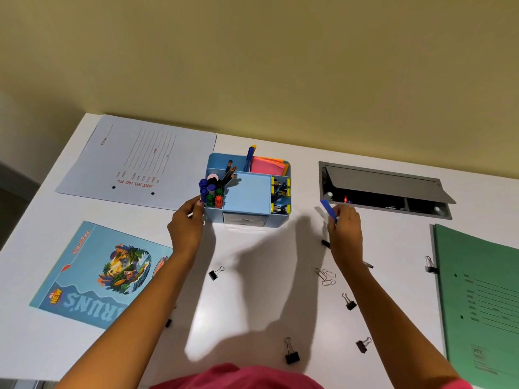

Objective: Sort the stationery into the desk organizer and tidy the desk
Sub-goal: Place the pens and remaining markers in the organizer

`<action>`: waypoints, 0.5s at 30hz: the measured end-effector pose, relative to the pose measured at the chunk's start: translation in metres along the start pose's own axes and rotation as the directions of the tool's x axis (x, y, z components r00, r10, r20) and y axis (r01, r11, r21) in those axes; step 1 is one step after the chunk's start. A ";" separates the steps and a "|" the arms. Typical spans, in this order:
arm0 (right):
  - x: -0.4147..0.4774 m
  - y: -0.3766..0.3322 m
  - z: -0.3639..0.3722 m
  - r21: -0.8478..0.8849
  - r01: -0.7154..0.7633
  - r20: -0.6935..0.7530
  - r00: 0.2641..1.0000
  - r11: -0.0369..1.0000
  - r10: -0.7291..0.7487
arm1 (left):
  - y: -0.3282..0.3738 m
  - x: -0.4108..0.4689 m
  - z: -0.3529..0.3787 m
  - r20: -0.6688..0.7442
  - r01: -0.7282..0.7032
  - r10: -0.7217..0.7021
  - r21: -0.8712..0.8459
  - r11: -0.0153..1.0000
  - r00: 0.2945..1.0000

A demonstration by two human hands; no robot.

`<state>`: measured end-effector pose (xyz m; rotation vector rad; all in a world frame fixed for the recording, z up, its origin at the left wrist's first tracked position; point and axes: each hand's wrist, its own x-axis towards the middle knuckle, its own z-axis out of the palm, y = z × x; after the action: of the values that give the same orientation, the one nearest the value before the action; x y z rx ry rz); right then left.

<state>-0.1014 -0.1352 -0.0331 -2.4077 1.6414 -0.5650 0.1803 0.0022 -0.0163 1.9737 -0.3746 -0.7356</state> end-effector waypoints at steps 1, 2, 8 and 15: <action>0.007 -0.015 -0.006 0.116 -0.026 -0.019 0.999 0.993 0.028 | 0.000 0.000 0.000 0.001 -0.001 0.001 0.000 1.000 1.000; 0.014 -0.031 -0.011 0.217 -0.073 -0.018 0.997 0.973 0.079 | 0.000 0.000 0.000 0.001 -0.001 0.001 0.000 1.000 1.000; 0.053 -0.124 -0.035 0.553 0.223 -0.296 0.953 0.803 -0.062 | 0.000 0.000 0.000 0.002 0.002 -0.002 -0.005 1.000 1.000; 0.077 -0.181 -0.019 0.618 0.170 -0.180 0.981 0.768 -0.072 | -0.001 0.001 -0.001 0.008 0.005 -0.005 -0.006 1.000 1.000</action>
<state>0.0704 -0.1364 0.0635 -1.9922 1.0804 -1.1331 0.1817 0.0026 -0.0169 1.9675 -0.3717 -0.7475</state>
